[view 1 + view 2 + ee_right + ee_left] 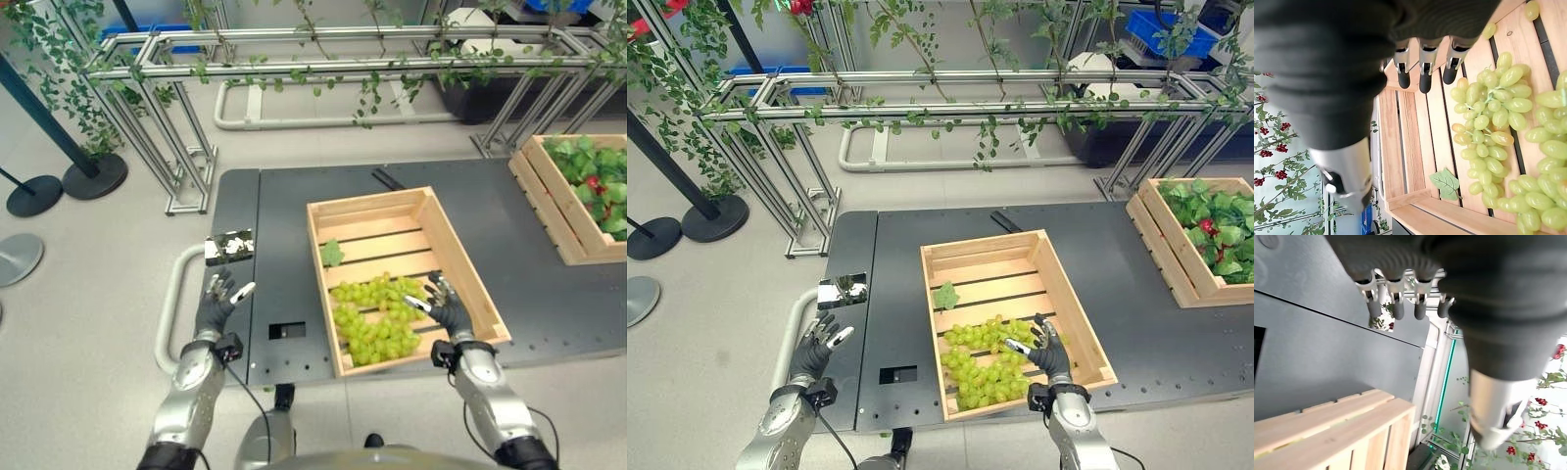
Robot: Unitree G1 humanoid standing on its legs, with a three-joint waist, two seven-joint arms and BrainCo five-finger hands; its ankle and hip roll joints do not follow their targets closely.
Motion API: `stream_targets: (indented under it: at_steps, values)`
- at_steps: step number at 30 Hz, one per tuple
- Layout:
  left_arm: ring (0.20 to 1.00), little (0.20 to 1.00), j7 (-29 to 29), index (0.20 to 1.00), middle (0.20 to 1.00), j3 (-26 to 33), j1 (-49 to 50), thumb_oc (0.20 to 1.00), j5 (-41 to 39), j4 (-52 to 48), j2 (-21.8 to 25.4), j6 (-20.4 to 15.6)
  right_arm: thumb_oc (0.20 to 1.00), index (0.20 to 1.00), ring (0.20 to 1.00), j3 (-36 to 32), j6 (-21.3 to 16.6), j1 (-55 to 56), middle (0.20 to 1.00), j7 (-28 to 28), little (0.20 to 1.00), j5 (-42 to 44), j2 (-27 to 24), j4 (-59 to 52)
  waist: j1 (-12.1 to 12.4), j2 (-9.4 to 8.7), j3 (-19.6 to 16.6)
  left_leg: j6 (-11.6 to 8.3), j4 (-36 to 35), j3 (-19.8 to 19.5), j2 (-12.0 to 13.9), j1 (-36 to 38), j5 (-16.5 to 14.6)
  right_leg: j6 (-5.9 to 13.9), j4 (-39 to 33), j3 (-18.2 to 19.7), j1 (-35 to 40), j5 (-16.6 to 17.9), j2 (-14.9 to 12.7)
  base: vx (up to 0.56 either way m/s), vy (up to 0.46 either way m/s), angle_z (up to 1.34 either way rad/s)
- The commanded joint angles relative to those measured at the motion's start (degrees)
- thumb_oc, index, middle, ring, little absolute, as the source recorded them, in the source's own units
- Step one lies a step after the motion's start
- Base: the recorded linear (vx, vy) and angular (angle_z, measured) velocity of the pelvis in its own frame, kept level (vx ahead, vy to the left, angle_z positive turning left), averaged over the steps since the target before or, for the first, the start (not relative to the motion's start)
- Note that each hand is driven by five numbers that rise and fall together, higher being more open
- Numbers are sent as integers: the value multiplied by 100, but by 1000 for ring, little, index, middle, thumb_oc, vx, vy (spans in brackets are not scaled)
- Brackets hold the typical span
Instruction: Pick up the fruits from the basket on one side to the basket on the other side
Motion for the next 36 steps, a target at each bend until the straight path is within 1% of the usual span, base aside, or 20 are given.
stream_targets:
  at_steps: [1,5,6,8,10,11,12,13,14,18,20,25,27,29,30,31,32,33,34,36]
  values:
    - [1000,1000,-77,1000,1000,39,-119,1000,-198,-333,-59,-184,1000,1000,1000,-39,-258,-20,1000,70,1000,-98,-397,-518,-178,262,91,-450,376,-429,364,-238,-144,-182,194,-65,-399,-327,267,-34,-44,11]
    - [1000,1000,-75,1000,1000,7,-122,1000,-149,-336,-131,-181,1000,1000,1000,-81,-276,47,1000,74,1000,-152,-438,-544,-211,291,181,-472,506,-425,298,-318,-138,-225,86,-194,-310,-307,321,-57,-83,14]
    - [1000,1000,-128,1000,1000,7,-130,1000,-144,-309,-159,-185,1000,1000,1000,-98,-264,34,1000,62,1000,-165,-449,-500,-198,262,192,-472,557,-477,233,-343,-169,-224,95,-195,-326,-296,296,-39,-42,14]
    - [1000,1000,-111,1000,1000,14,-119,1000,-179,-315,-168,-185,1000,1000,1000,-101,-258,33,1000,72,1000,-165,-449,-500,-218,230,167,-444,591,-448,209,-344,-228,-217,119,-185,-372,-278,272,-38,-30,6]
    - [1000,1000,-82,1000,1000,35,-95,1000,-146,-326,-194,-176,1000,1000,1000,-100,-251,27,1000,74,1000,-185,-474,-498,-246,188,98,-362,702,-373,224,-273,-423,-218,176,-188,-499,-256,237,-74,-19,4]
    - [1000,1000,35,1000,1000,34,-110,1000,-142,-356,-229,-204,1000,1000,1000,-83,-241,17,1000,25,1000,-202,-485,-485,-267,144,52,-303,839,-378,225,-169,-657,-228,229,-205,-600,-274,201,-69,-21,4]
    - [1000,1000,38,1000,1000,34,-109,1000,-141,-357,-230,-203,1000,1000,1000,-82,-241,16,1000,24,1000,-203,-486,-484,-270,146,54,-302,858,-382,226,-173,-674,-228,236,-207,-598,-283,202,-58,-20,3]
    - [1000,1000,40,1000,1000,15,-130,1000,-152,-368,-244,-198,1000,1000,1000,-82,-241,-6,1000,8,1000,-201,-477,-483,-282,131,54,-278,893,-401,213,-114,-760,-234,268,-218,-634,-292,199,-38,-7,3]
    - [1000,1000,13,1000,1000,-11,-130,1000,-233,-440,-254,-206,1000,1000,1000,-94,-245,-32,1000,-17,1000,-174,-469,-465,-293,85,61,-235,956,-449,142,-19,-945,-233,312,-229,-686,-291,175,-38,-7,5]
    - [1000,1000,-34,1000,1000,-20,-98,1000,-211,-433,-219,-188,1000,1000,1000,-136,-260,-66,1000,-66,1000,-167,-429,-358,-298,94,-7,-241,789,-406,157,49,-900,-196,294,-284,-676,-284,178,42,45,8]
    - [1000,1000,-59,1000,1000,-21,-74,1000,-172,-452,-159,-173,1000,1000,1000,-180,-246,-60,1000,-102,1000,-183,-446,-349,-257,86,-13,-266,724,-287,214,12,-841,-147,309,-398,-645,-265,76,82,118,14]
    - [1000,1000,-79,1000,1000,-13,-44,1000,-45,-479,-60,-143,1000,1000,1000,-191,-184,-74,1000,-78,1000,-318,-432,-339,-167,9,-86,-243,416,-282,239,156,-849,-45,296,-420,-555,-223,-25,72,89,14]
    - [1000,1000,-58,1000,1000,15,-29,1000,19,-506,-10,-140,1000,1000,1000,-177,-130,-119,1000,-91,1000,-436,-446,-292,-115,-45,-131,-225,166,-286,265,237,-814,12,298,-426,-590,-193,-64,38,88,6]
    - [1000,1000,-31,1000,1000,59,-18,1000,85,-542,54,-152,1000,1000,1000,-153,-45,-247,1000,-88,1000,-599,-546,-216,-35,-145,-137,-206,53,-294,249,236,-793,86,288,-442,-658,-136,-148,20,89,2]
    - [1000,1000,-31,1000,1000,61,-17,1000,86,-546,55,-150,1000,1000,1000,-152,-45,-253,1000,-87,1000,-599,-544,-212,-36,-148,-138,-204,49,-293,247,235,-790,88,286,-442,-660,-135,-151,-2,60,3]
    - [1000,1000,-2,1000,1000,89,3,1000,75,-567,91,-163,1000,1000,1000,-126,32,-423,1000,-94,1000,-686,-647,-119,37,-225,-123,-176,-21,-313,229,223,-786,139,248,-440,-711,-78,-191,-3,42,1]
    - [1000,1000,-2,1000,1000,93,1,1000,74,-569,91,-162,1000,1000,1000,-123,29,-436,1000,-94,1000,-687,-647,-108,36,-227,-124,-175,-27,-310,228,221,-782,140,246,-438,-715,-76,-192,-17,78,-1]
    - [1000,1000,-5,1000,1000,98,25,1000,52,-600,124,-171,1000,1000,1000,-61,116,-681,1000,-95,1000,-952,-821,-36,121,-296,-97,-158,-67,-311,214,183,-762,191,215,-429,-791,-10,-232,-13,40,0]
    - [1000,1000,-5,1000,1000,103,19,1000,51,-601,122,-170,1000,1000,1000,-57,113,-699,1000,-97,1000,-954,-822,-23,119,-297,-97,-156,-68,-308,212,176,-760,193,215,-426,-799,-7,-234,-23,50,-2]
    - [1000,1000,-14,1000,1000,100,51,1000,7,-649,143,-177,1000,1000,1000,26,187,-965,1000,-62,1000,-1091,-994,64,193,-349,-75,-137,-84,-314,188,109,-745,234,206,-426,-869,42,-277,-23,54,3]
